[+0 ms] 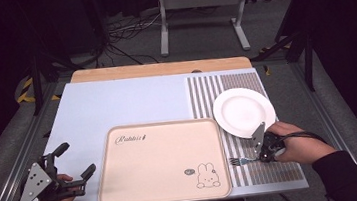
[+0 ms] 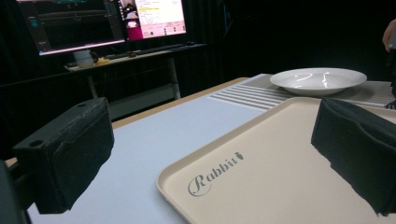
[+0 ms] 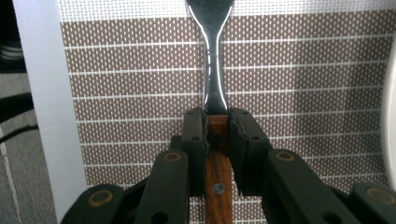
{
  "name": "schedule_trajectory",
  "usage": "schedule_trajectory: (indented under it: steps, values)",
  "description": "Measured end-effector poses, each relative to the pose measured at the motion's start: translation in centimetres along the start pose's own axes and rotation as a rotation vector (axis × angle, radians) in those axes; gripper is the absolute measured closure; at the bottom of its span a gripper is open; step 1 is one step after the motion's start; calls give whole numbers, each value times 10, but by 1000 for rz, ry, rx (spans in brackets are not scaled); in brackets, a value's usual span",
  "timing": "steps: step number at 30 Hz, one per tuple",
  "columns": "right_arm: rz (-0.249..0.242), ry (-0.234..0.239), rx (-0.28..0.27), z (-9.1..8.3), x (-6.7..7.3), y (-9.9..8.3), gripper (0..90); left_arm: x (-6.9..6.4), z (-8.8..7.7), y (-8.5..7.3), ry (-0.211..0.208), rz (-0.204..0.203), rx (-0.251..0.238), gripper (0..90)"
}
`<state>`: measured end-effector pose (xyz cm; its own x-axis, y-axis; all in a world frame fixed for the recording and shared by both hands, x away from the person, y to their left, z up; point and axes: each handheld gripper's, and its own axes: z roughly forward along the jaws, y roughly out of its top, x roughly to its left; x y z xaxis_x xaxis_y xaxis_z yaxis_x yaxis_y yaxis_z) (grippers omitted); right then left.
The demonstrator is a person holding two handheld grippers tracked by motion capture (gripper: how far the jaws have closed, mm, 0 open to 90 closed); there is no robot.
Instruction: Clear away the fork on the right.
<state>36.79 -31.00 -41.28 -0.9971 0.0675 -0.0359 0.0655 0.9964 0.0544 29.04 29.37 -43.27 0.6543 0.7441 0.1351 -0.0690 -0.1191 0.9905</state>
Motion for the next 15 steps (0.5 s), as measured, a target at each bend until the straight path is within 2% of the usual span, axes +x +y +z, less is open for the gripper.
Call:
schedule_trajectory:
  steps: [4,15]
  values:
    - [-28,3,-2,0,-1,-1,778,0,0,0,-2,1,0,0]
    - [-47,7,-12,-2,0,-1,782,0,0,0,-1,0,0,0]
